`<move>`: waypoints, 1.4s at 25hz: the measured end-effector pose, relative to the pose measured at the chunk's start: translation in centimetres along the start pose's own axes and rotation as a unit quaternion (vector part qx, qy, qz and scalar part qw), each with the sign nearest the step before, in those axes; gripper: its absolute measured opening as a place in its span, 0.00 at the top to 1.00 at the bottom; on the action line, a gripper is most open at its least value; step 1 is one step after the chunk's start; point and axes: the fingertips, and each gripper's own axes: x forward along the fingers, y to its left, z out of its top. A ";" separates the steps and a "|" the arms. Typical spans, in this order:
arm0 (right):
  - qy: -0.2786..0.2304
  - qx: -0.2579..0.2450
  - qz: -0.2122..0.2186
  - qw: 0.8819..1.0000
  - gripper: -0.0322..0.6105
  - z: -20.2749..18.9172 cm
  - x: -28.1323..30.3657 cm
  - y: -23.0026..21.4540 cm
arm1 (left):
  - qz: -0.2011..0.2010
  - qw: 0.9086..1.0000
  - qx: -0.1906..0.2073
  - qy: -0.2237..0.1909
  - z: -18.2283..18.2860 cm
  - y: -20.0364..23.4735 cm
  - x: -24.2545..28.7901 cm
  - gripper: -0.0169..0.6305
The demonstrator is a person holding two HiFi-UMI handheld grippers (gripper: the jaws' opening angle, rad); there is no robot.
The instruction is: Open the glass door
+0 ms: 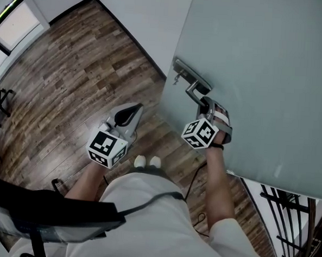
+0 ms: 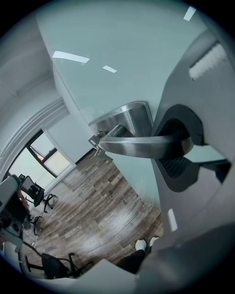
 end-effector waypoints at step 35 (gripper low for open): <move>0.053 0.013 -0.020 0.998 0.91 -3.5 6.8 -7.4 | 0.010 1.000 -0.005 0.009 0.2 2.7 -0.3 0.97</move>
